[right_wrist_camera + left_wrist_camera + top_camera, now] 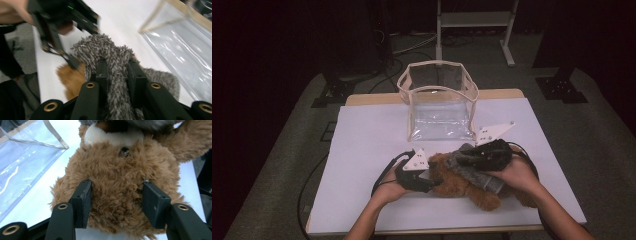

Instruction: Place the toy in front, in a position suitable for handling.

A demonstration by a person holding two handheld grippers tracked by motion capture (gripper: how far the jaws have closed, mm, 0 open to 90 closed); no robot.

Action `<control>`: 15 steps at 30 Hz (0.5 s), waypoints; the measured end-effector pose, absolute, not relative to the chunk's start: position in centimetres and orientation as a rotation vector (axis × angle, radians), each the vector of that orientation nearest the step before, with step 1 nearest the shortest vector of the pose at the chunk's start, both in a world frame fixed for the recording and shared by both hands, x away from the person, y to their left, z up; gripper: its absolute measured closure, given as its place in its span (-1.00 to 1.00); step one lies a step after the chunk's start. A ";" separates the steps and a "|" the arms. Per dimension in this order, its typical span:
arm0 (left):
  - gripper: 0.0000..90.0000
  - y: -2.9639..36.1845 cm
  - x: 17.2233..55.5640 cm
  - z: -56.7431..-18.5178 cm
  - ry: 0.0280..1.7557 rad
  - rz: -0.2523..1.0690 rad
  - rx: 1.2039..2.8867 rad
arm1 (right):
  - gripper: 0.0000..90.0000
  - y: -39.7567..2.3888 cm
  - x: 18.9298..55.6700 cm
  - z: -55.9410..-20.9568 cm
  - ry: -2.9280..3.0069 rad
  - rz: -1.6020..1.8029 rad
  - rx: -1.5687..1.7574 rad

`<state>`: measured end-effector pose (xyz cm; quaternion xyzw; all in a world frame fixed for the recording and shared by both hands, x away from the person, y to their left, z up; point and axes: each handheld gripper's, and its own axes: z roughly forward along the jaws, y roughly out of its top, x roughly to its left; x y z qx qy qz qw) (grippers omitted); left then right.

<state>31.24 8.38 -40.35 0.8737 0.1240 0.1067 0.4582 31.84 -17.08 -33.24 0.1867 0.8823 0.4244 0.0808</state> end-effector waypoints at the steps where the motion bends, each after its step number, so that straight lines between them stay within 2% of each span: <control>1: 0.00 8.4 31.3 -40.4 0.308 0.267 2.153 | 0.62 -16.5 31.7 -33.3 2.649 1.265 0.520; 5: 0.00 8.8 31.6 -40.4 0.314 0.254 2.146 | 0.62 -15.1 31.2 -33.9 2.654 1.190 0.459; 11: -0.02 9.8 31.6 -39.7 0.276 0.170 2.138 | 0.63 -16.9 31.6 -34.5 2.645 1.174 0.508; 15: 0.00 9.6 31.5 -40.2 0.275 0.167 2.153 | 0.62 -17.5 31.9 -34.5 2.646 1.154 0.531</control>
